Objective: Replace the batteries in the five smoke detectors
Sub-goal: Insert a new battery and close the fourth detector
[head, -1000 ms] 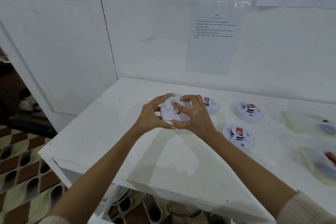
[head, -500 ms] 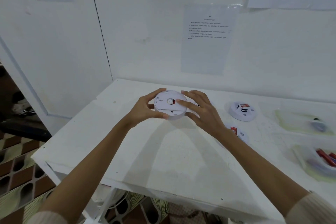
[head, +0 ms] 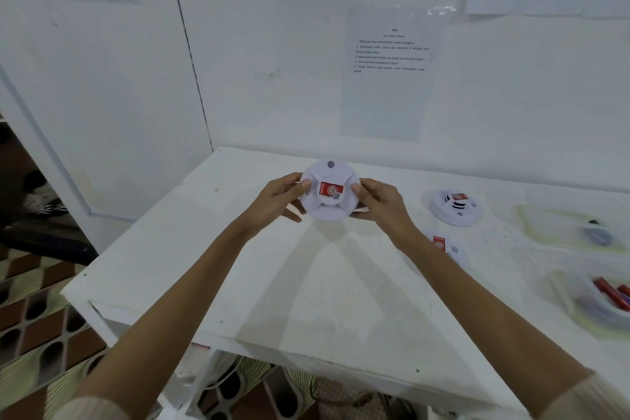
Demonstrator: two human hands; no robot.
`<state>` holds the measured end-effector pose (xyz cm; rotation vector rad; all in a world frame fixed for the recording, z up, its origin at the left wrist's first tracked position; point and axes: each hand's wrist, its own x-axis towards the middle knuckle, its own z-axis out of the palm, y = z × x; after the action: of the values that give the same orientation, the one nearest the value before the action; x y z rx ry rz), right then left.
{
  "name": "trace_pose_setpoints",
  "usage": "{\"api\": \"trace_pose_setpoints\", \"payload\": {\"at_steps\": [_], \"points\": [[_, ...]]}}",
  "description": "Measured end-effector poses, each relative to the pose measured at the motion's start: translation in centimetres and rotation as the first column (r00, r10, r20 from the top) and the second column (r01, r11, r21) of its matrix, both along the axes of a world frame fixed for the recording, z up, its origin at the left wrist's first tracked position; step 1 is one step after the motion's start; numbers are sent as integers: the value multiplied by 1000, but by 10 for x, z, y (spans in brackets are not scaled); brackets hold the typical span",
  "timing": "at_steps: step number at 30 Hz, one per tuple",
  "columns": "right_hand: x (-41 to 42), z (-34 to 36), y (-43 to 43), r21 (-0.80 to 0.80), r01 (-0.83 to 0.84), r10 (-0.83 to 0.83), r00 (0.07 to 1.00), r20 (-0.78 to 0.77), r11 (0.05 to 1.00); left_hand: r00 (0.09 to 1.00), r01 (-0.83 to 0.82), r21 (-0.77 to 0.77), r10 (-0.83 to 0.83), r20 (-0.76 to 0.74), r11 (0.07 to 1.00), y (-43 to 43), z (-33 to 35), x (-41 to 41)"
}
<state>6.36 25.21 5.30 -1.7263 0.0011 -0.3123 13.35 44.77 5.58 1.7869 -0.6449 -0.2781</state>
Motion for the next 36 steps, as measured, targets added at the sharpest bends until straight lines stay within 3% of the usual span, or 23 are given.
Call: {"api": "trace_pose_setpoints", "payload": {"at_steps": [6,12,15,19,23,25,27,36], "points": [[-3,-5,3,-43,-59,58,998,-20,997,993,17,-57,-23,-114,998,-1,-9,-5],[-6,0,2,-222,-221,179,964,-195,950,999,-11,-49,9,-45,999,-3,-2,-4],[-8,4,0,-49,-285,263,927,-267,957,999,-31,-14,31,-21,999,-3,4,0],[-11,5,6,-24,-305,289,923,-255,952,998,-62,25,62,-6,998,-9,8,-1],[-13,2,10,180,-210,245,948,-205,961,980,-171,-106,158,-117,980,-8,8,-6],[-11,0,11,345,-119,181,971,-153,931,975,-139,-159,108,-193,977,-4,7,-7],[-8,-3,14,415,-64,123,985,-118,908,972,-63,-214,11,-234,975,-4,5,-11],[-17,-4,13,125,-98,110,989,-101,987,995,-12,-251,-13,-96,968,-9,-4,-19]]}}
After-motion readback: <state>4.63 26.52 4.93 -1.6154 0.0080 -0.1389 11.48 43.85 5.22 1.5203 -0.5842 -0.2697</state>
